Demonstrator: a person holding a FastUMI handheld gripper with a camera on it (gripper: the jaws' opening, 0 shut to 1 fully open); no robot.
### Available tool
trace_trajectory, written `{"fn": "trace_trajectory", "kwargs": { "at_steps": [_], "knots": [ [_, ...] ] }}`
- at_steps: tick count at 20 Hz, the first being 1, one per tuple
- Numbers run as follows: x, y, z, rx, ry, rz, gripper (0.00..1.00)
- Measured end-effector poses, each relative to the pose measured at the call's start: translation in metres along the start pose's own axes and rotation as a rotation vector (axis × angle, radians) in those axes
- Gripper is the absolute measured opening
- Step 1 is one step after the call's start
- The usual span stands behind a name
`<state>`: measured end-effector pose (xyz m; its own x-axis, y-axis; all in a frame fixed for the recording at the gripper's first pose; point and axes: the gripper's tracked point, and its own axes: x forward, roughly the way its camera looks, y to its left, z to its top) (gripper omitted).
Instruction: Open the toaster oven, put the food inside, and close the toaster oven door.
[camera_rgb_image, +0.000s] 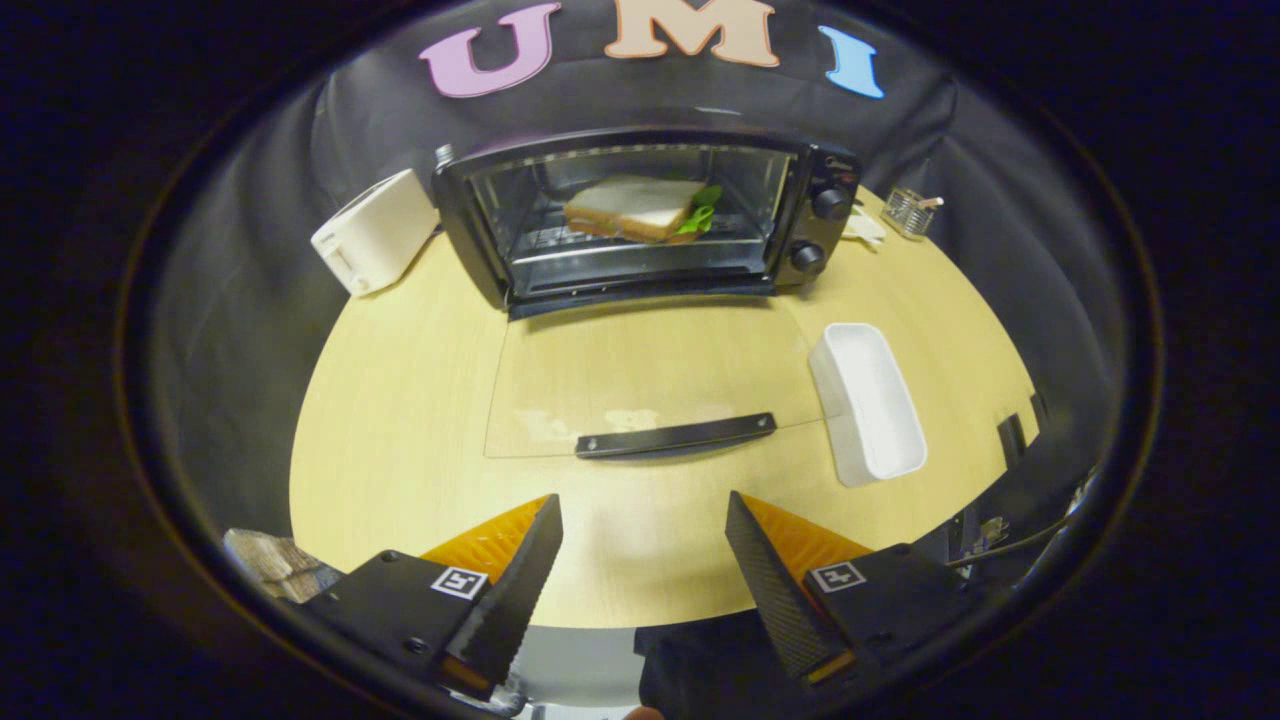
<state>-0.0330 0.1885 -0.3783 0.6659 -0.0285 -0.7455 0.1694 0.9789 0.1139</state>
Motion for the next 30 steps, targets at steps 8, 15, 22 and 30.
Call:
{"fn": "trace_trajectory", "kwargs": {
  "at_steps": [8, 15, 22, 30],
  "knots": [
    [0.042, 0.026, -0.004, -0.096, 0.018, 0.037, 1.00],
    [0.057, 0.025, 0.009, -0.090, 0.004, 0.035, 1.00],
    [0.025, 0.030, 0.045, -0.075, -0.090, 0.025, 1.00],
    [-0.003, 0.032, 0.098, -0.144, -0.190, -0.022, 1.00]
  ]
}}
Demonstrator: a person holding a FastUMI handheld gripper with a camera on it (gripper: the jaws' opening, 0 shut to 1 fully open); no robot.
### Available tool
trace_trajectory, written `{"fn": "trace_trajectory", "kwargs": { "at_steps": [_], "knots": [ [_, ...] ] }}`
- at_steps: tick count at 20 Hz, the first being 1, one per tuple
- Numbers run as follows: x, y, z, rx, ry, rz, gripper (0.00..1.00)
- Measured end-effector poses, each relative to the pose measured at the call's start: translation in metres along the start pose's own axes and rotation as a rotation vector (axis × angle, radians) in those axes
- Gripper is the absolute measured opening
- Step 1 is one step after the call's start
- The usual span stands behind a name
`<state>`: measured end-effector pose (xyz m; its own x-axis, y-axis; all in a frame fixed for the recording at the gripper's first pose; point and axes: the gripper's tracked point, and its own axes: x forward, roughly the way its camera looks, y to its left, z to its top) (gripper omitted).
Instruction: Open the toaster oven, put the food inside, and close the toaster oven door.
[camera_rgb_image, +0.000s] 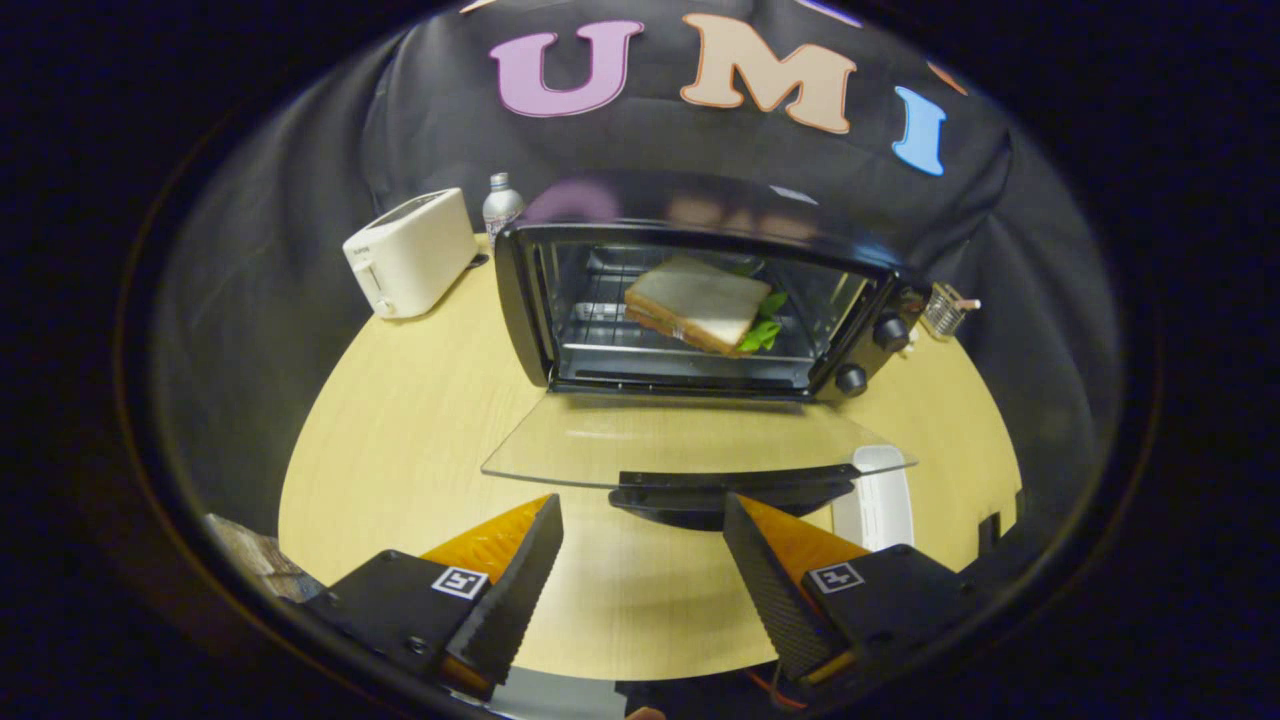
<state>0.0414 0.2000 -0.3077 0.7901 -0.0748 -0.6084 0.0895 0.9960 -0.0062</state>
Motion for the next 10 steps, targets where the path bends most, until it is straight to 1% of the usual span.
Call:
{"fn": "trace_trajectory", "kwargs": {
  "at_steps": [2, 8, 10],
  "knots": [
    [-0.003, -0.001, 0.019, -0.015, -0.040, -0.014, 1.00],
    [-0.002, -0.007, 0.057, -0.103, -0.084, -0.065, 0.99],
    [0.001, -0.004, 0.070, -0.116, -0.115, -0.056, 1.00]
  ]
}}
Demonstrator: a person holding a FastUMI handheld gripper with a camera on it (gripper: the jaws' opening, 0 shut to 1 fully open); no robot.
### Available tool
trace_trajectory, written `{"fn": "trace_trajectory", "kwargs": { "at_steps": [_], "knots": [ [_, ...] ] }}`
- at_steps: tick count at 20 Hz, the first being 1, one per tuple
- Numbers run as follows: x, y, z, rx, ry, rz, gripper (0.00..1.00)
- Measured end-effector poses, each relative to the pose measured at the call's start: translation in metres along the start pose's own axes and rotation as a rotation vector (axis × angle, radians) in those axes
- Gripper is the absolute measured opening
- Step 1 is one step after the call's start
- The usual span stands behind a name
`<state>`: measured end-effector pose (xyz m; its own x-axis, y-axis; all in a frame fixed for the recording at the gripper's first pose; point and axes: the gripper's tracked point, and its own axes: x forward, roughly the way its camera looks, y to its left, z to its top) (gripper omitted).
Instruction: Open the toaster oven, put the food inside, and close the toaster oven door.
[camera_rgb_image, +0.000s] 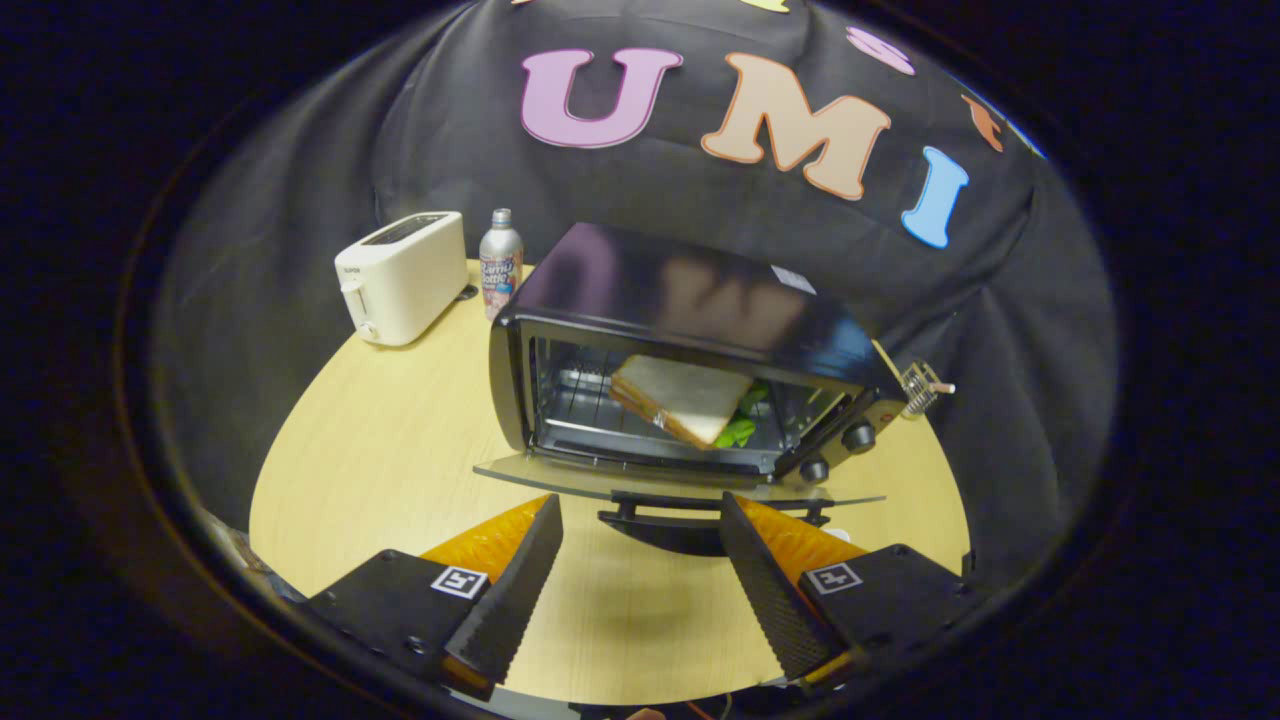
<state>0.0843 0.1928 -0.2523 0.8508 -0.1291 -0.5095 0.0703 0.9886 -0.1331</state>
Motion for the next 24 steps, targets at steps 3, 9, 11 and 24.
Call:
{"fn": "trace_trajectory", "kwargs": {
  "at_steps": [3, 9, 11, 24],
  "knots": [
    [0.005, -0.001, 0.016, 0.030, -0.048, 0.021, 1.00],
    [0.015, -0.007, 0.041, 0.064, -0.108, 0.023, 1.00],
    [0.020, -0.007, 0.047, 0.057, -0.122, 0.022, 1.00],
    [0.045, -0.002, 0.080, 0.101, -0.263, 0.105, 1.00]
  ]
}}
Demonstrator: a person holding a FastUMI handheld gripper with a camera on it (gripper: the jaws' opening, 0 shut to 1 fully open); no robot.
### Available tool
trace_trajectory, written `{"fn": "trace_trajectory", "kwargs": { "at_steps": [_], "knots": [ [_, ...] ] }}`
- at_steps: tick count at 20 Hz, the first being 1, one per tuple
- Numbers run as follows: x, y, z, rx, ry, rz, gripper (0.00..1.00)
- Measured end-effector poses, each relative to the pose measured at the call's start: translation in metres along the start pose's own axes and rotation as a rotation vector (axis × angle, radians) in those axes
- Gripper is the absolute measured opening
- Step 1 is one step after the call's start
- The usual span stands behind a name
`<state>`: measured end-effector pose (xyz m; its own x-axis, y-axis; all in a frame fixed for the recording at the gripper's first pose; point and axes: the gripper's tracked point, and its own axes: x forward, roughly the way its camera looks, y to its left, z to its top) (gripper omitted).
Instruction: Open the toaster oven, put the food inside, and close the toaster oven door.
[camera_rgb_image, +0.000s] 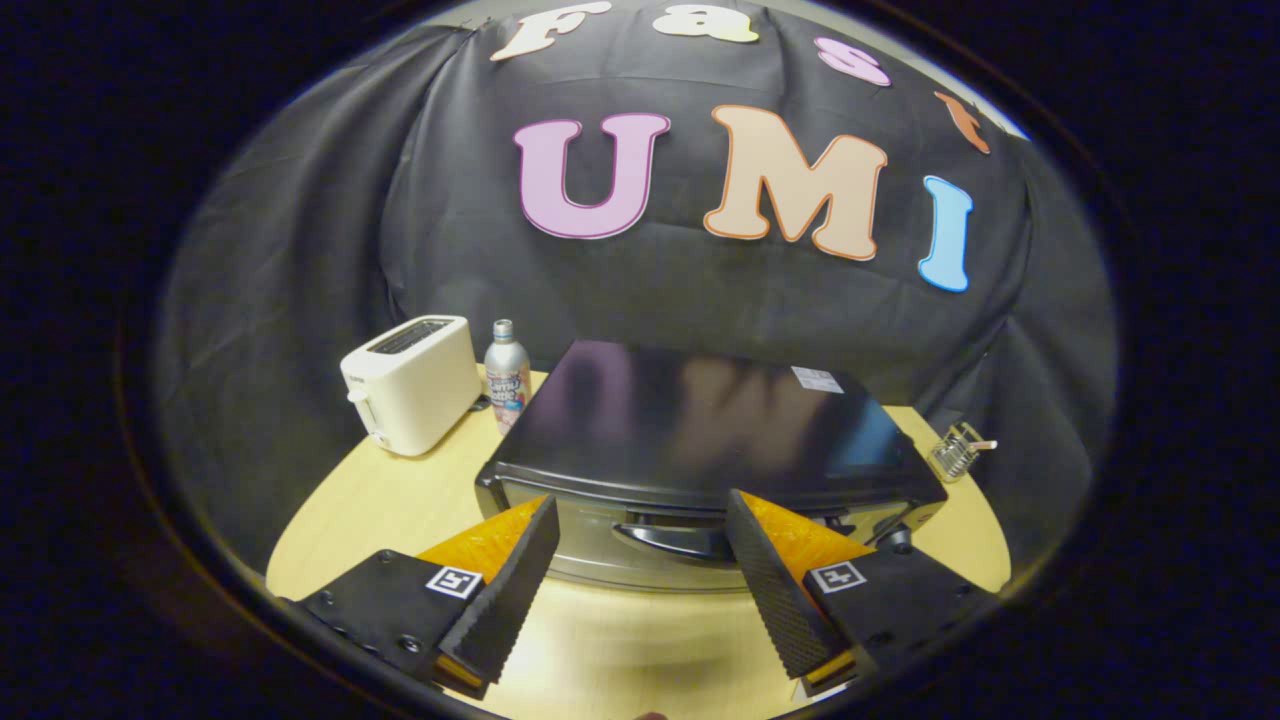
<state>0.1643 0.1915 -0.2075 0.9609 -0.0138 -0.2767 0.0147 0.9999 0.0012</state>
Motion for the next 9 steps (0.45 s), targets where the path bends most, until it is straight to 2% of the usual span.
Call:
{"fn": "trace_trajectory", "kwargs": {
  "at_steps": [3, 9],
  "knots": [
    [-0.008, -0.001, 0.023, 0.027, -0.042, 0.019, 1.00],
    [-0.057, -0.019, 0.138, 0.055, -0.274, 0.005, 1.00]
  ]
}}
